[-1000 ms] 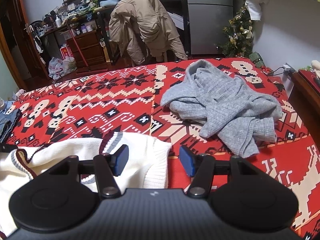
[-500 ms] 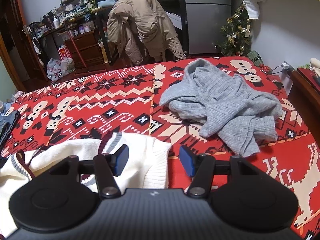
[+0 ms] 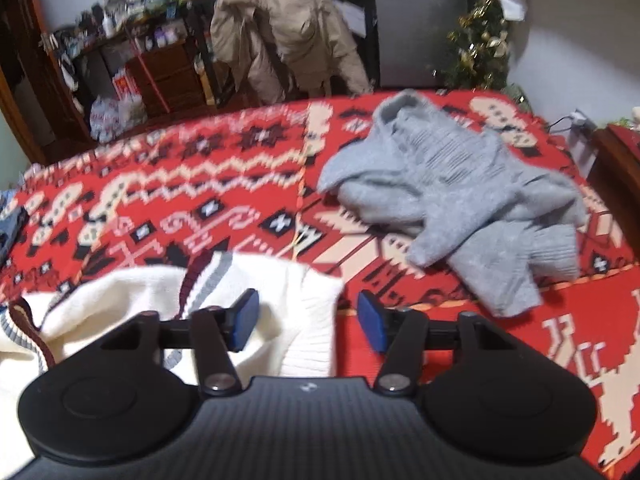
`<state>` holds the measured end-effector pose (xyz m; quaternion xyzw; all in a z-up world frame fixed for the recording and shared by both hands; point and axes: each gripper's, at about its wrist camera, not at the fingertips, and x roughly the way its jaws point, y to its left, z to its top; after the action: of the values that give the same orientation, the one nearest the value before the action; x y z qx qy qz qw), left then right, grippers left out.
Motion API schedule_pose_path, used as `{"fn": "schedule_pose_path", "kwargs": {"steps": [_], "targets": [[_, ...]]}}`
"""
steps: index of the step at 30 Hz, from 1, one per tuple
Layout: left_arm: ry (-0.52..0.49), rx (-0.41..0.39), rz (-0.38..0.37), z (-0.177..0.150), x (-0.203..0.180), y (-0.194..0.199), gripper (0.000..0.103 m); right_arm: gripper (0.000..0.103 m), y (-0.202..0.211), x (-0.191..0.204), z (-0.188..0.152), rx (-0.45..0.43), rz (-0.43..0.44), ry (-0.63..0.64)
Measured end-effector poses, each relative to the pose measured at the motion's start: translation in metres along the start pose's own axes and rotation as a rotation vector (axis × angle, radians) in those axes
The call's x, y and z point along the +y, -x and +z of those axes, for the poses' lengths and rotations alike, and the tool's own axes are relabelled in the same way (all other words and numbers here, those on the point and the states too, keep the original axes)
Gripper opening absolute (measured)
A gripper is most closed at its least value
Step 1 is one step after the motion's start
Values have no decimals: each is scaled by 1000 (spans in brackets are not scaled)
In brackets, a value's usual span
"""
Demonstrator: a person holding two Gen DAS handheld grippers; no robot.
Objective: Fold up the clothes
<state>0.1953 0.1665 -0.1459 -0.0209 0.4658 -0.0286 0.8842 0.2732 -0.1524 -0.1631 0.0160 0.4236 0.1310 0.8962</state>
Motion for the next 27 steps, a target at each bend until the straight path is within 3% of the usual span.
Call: {"fn": "schedule_pose_path", "kwargs": {"steps": [2,7,12,16,21,24,27], "targets": [[-13,-21,40,1,-7,2,10,8,-1,11,-2,-10,-15,49],[1,-142,146,23,-8,22,9,7,19,31,10,-104,-42,69],[-18,-253,236,94,6,26,9,7,33,47,68,-224,-44,99],[12,-297,304,164,24,4,9,7,12,52,136,-276,-53,78],[104,-259,329,224,47,-48,9,7,-51,63,205,-288,-138,119],[151,-183,332,239,55,-90,10,7,-99,68,229,-245,-191,141],[204,-99,312,238,64,-118,16,11,-141,65,232,-170,-220,119]]}}
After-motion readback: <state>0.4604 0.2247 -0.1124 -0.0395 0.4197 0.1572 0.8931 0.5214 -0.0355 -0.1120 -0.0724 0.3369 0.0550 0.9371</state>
